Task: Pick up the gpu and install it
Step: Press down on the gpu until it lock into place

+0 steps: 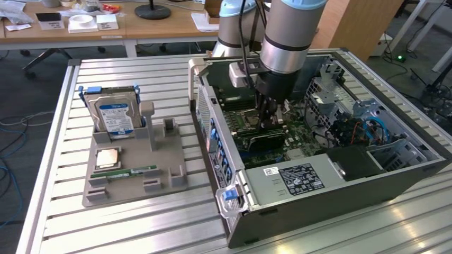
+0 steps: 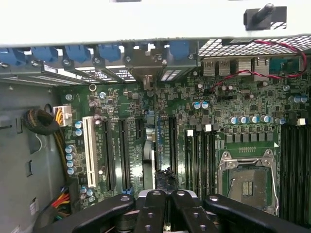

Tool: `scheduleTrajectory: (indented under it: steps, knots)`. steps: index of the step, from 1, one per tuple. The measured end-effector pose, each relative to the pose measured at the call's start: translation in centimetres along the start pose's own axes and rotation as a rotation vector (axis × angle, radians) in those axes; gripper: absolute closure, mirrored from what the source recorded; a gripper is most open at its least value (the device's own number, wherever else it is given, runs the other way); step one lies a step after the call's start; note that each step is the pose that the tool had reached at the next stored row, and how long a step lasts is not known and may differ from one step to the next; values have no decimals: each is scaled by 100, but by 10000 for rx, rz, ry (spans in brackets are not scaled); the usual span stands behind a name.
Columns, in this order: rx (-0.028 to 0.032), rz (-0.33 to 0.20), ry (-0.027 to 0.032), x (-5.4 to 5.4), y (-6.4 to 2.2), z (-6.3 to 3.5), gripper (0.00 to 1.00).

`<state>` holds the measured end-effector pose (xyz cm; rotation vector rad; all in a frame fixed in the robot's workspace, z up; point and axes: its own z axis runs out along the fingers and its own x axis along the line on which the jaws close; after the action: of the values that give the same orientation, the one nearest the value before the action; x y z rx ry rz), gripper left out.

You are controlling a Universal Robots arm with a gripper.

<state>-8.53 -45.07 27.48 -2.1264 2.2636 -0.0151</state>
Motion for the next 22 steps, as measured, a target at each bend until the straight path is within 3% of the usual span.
scheduleTrajectory:
  steps: [22]
  knots:
    - [1,1,0,19,-1,57,89]
